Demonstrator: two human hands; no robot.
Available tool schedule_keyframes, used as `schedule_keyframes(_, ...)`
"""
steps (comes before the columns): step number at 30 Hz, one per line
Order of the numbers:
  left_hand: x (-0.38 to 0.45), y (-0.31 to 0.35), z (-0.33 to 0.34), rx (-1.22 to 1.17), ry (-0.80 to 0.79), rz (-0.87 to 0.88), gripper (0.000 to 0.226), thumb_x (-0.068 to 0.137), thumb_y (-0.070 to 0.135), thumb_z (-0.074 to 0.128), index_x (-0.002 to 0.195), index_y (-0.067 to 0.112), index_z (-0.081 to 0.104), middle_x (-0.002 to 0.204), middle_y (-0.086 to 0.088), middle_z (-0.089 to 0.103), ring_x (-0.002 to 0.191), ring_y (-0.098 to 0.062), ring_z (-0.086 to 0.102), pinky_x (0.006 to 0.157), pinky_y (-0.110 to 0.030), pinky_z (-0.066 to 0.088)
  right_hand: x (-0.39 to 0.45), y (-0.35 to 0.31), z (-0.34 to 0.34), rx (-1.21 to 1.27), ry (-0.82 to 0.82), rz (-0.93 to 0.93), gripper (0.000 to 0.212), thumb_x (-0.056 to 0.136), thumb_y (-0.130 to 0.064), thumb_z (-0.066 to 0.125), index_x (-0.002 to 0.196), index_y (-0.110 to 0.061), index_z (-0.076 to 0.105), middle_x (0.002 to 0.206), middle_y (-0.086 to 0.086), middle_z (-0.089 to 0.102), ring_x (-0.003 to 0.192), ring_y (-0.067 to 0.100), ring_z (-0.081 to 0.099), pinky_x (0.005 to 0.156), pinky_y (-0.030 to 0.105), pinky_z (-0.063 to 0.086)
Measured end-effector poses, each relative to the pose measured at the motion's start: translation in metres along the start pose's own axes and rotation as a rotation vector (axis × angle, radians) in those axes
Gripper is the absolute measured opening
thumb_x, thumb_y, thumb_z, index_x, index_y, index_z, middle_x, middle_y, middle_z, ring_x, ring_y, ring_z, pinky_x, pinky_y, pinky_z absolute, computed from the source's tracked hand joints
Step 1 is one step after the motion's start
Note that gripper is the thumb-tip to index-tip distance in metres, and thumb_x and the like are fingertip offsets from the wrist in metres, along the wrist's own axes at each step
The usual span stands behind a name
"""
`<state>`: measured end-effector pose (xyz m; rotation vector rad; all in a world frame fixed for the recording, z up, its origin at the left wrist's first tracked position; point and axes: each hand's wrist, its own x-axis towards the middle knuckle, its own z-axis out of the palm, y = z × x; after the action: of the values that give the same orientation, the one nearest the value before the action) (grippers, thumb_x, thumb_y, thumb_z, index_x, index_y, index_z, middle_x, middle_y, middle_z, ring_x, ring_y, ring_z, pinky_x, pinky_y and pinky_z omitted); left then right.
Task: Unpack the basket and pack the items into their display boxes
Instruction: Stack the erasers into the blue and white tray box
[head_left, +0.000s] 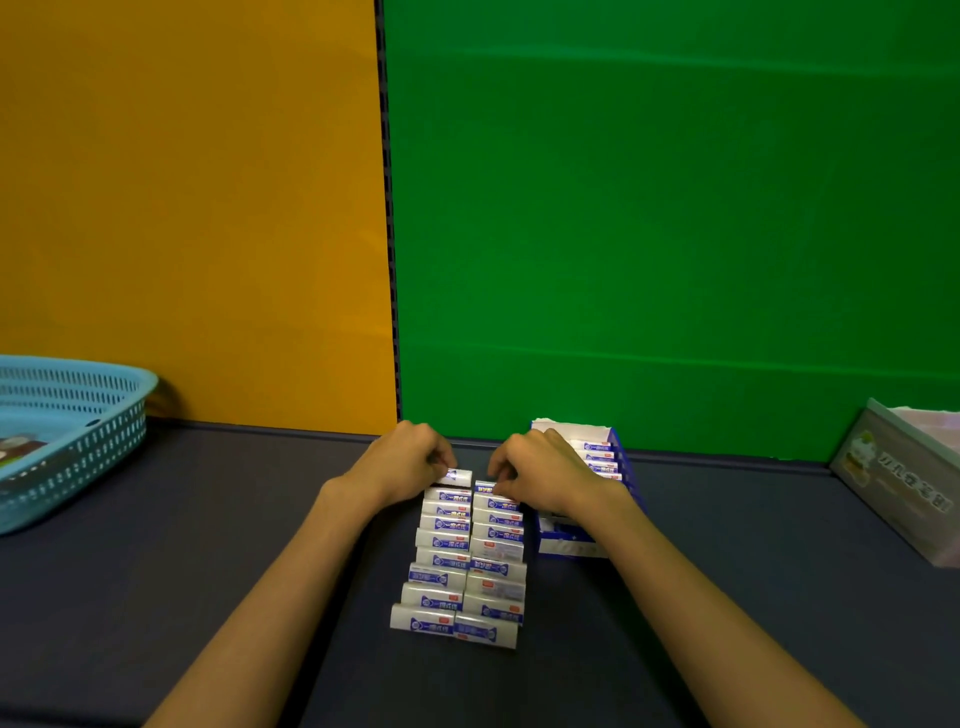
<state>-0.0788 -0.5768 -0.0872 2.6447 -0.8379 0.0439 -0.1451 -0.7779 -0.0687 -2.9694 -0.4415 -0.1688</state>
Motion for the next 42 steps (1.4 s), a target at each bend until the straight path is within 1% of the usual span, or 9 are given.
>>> schedule_keyframes(7, 0.008, 0.007, 0.001, 0.035, -0.048, -0.010, 0.027, 0.087, 0.026, 0.076, 0.113, 0.023, 0.072, 0.107, 0.009, 0.073, 0.098, -0.006, 0.065, 0.084, -0.027, 0.053, 0.010, -0.004, -0.005, 0.003, -0.086, 0.011, 0.024, 0.087, -0.018, 0.067, 0.111, -0.020, 0.073, 0.104, -0.004, 0.075, 0.101, 0.017, 0.066, 0.093, 0.031, 0.045)
schedule_keyframes(12, 0.011, 0.004, 0.005, 0.017, -0.054, -0.031, 0.035, 0.090, 0.024, 0.072, 0.124, 0.020, 0.066, 0.114, 0.003, 0.069, 0.104, -0.015, 0.063, 0.088, -0.035, 0.052, 0.012, -0.001, -0.005, 0.035, -0.143, 0.018, 0.031, 0.085, -0.020, 0.066, 0.116, -0.020, 0.070, 0.100, -0.004, 0.071, 0.093, 0.017, 0.062, 0.085, 0.030, 0.045)
schedule_keyframes(16, 0.009, 0.003, -0.001, -0.120, 0.039, -0.016, 0.026, 0.093, 0.018, 0.068, 0.118, 0.019, 0.065, 0.107, -0.002, 0.059, 0.094, -0.018, 0.058, 0.083, -0.032, 0.048, 0.013, 0.004, -0.011, 0.238, -0.075, 0.062, 0.022, 0.077, -0.021, 0.075, 0.100, -0.020, 0.073, 0.087, -0.008, 0.067, 0.078, 0.010, 0.060, 0.068, 0.026, 0.048)
schedule_keyframes(20, 0.001, 0.008, -0.011, -0.510, 0.076, -0.062, 0.024, 0.088, 0.006, 0.072, 0.104, 0.016, 0.057, 0.095, -0.005, 0.063, 0.075, -0.013, 0.064, 0.069, -0.022, 0.051, 0.010, 0.008, -0.021, 0.429, 0.018, 0.084, 0.022, 0.070, -0.011, 0.079, 0.087, -0.017, 0.067, 0.076, -0.006, 0.067, 0.067, 0.008, 0.060, 0.067, 0.029, 0.053)
schedule_keyframes(27, -0.002, 0.032, -0.019, -0.687, 0.182, -0.139, 0.031, 0.079, 0.007, 0.079, 0.097, 0.020, 0.057, 0.087, -0.002, 0.066, 0.074, -0.011, 0.061, 0.069, -0.022, 0.050, -0.012, 0.030, -0.035, 0.586, 0.061, 0.114, 0.028, 0.067, -0.003, 0.078, 0.087, -0.020, 0.068, 0.082, -0.001, 0.068, 0.068, 0.006, 0.061, 0.065, 0.026, 0.051)
schedule_keyframes(31, -0.005, 0.047, -0.017, -0.747, 0.148, -0.140, 0.025, 0.084, 0.011, 0.074, 0.104, 0.023, 0.067, 0.095, -0.005, 0.067, 0.089, -0.019, 0.065, 0.083, -0.032, 0.053, -0.026, 0.042, -0.039, 0.588, 0.081, 0.130, 0.025, 0.071, -0.005, 0.078, 0.086, -0.025, 0.075, 0.089, -0.003, 0.072, 0.077, 0.008, 0.069, 0.072, 0.026, 0.056)
schedule_keyframes(35, -0.008, 0.068, -0.018, -0.776, 0.081, -0.087, 0.022, 0.091, 0.018, 0.070, 0.113, 0.024, 0.072, 0.107, 0.009, 0.071, 0.102, -0.002, 0.064, 0.076, -0.009, 0.048, -0.045, 0.057, -0.042, 0.647, 0.074, 0.134, 0.020, 0.079, -0.012, 0.082, 0.094, -0.025, 0.077, 0.094, -0.007, 0.075, 0.086, 0.009, 0.071, 0.082, 0.029, 0.056)
schedule_keyframes(37, -0.008, 0.078, -0.017, -0.783, 0.053, -0.056, 0.024, 0.093, 0.018, 0.067, 0.116, 0.023, 0.072, 0.112, 0.014, 0.070, 0.103, 0.005, 0.062, 0.073, -0.005, 0.046, -0.056, 0.063, -0.043, 0.651, 0.077, 0.126, 0.018, 0.081, -0.017, 0.082, 0.097, -0.025, 0.078, 0.095, -0.010, 0.076, 0.090, 0.008, 0.070, 0.086, 0.028, 0.055)
schedule_keyframes(42, -0.008, 0.102, -0.005, -0.685, 0.031, 0.003, 0.026, 0.096, 0.019, 0.063, 0.121, 0.023, 0.071, 0.122, 0.009, 0.063, 0.111, -0.004, 0.057, 0.083, -0.016, 0.047, -0.082, 0.079, -0.046, 0.618, 0.013, 0.152, 0.016, 0.079, -0.022, 0.084, 0.094, -0.025, 0.080, 0.083, -0.009, 0.075, 0.071, 0.003, 0.063, 0.071, 0.025, 0.053)
